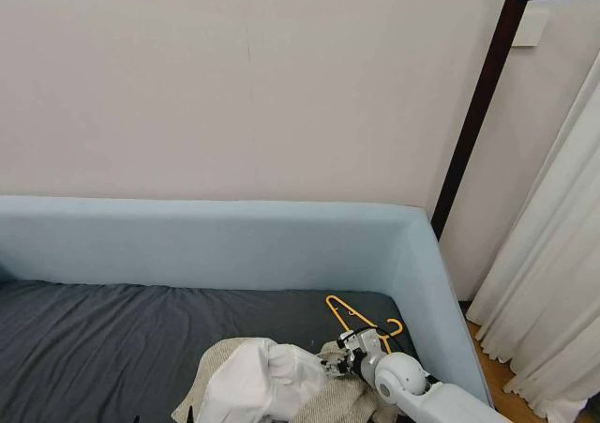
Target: Pick up the clothes from the sofa and hang them on the clothes hanger.
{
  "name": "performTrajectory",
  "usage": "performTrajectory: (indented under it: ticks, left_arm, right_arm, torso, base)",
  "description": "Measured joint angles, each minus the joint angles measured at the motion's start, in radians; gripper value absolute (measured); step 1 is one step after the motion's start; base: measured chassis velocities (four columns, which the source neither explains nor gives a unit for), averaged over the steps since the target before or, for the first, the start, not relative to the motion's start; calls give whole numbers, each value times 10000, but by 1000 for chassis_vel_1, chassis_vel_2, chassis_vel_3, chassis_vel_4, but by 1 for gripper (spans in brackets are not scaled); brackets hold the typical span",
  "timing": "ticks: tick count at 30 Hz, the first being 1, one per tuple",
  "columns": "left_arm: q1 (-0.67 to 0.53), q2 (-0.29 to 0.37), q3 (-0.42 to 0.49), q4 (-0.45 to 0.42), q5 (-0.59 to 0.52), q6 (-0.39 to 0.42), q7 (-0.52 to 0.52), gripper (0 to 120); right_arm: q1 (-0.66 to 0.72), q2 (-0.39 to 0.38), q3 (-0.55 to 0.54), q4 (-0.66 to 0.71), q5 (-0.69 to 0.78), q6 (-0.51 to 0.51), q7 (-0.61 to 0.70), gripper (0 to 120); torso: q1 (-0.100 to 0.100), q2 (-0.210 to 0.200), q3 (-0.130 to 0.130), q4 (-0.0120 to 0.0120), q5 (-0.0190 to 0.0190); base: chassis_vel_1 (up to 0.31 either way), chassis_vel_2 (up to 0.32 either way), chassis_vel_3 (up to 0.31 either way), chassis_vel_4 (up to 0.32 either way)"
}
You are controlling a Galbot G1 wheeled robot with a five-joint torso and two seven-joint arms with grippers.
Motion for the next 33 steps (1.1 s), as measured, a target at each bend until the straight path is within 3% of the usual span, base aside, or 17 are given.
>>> performTrajectory:
  ticks: [7, 10, 18, 33]
  left_arm:
    - [73, -37, 7, 18, 6, -126, 0, 100]
    - [77, -37, 6, 41, 7, -164, 0, 100]
    - [46, -21, -12, 30, -2, -174, 0, 100]
    - [61, -4, -29, -40, -1, -172, -1, 100]
  right_arm:
    - [190, 132, -5, -286, 604, -434, 296, 98]
    - [251, 157, 79, -329, 927, -603, 406, 90]
    - [281, 75, 178, -349, 1292, -886, 335, 56]
    - [264, 99, 246, -494, 1256, -919, 249, 4]
  torso:
    - [0, 0, 0, 1, 0]
    - [0, 0, 0, 1, 0]
    - [0, 0, 0, 0, -1]
    - [0, 0, 0, 1, -1]
  base:
    - [0, 0, 0, 0]
    - [0, 0, 0, 0]
    - [0, 0, 0, 0]
    - [0, 0, 0, 0]
